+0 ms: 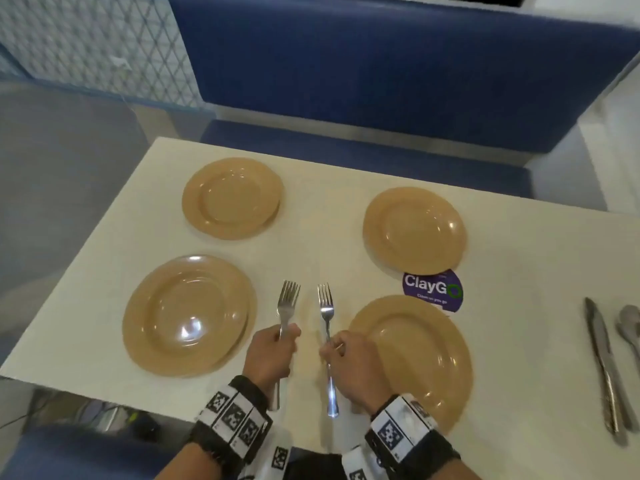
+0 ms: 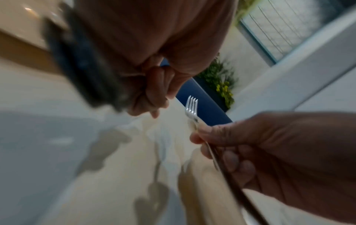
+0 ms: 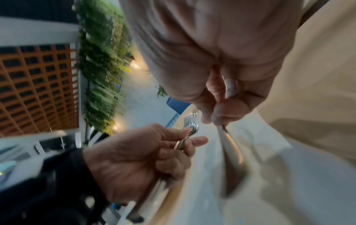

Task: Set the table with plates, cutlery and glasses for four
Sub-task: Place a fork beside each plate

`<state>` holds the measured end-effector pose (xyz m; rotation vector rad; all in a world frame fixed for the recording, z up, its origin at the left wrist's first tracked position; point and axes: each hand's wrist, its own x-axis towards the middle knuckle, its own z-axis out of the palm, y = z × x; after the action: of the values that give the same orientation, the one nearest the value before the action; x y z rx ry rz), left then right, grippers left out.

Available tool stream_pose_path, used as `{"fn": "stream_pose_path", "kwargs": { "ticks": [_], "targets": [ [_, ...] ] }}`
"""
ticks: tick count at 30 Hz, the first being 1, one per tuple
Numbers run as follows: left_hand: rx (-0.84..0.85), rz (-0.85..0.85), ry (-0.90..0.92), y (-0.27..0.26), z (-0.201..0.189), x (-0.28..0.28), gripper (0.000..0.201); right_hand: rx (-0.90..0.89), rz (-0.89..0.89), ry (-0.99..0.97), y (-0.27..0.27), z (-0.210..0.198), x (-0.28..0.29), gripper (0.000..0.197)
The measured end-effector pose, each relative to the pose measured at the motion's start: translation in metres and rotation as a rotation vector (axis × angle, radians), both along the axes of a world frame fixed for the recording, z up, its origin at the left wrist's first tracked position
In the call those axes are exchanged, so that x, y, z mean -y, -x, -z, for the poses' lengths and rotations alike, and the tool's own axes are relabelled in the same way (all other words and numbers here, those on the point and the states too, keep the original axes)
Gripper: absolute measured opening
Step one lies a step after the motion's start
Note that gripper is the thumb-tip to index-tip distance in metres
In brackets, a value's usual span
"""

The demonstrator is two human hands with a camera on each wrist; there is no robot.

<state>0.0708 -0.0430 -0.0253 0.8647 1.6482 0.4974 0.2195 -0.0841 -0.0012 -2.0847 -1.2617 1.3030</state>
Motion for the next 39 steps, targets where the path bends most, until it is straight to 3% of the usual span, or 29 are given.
{"fn": "stream_pose_path", "kwargs": {
  "ticks": [3,8,18,27,39],
  "targets": [
    [-0.021,0.085,0.004,0.012,0.006,-0.004,0.025,0.088,0.074,0.051,0.024,0.012,0.002,0.008],
    [-0.036,0.202,0.003,0.012,0.009,-0.014,0.026,0.105,0.225,0.053,0.042,0.031,0.001,0.017],
    [-0.019,0.262,-0.027,0.038,0.003,-0.025,0.023,0.56,0.015,0.019,0.062,0.059,0.002,0.011],
    [0.134,0.134,0.077,0.044,-0.007,-0.03,0.026,0.477,0.105,0.046,0.065,0.061,0.001,0.014],
    [0.325,0.141,0.118,0.052,-0.007,-0.035,0.019,0.468,0.151,0.095,0.066,0.064,-0.006,0.016]
  ]
}}
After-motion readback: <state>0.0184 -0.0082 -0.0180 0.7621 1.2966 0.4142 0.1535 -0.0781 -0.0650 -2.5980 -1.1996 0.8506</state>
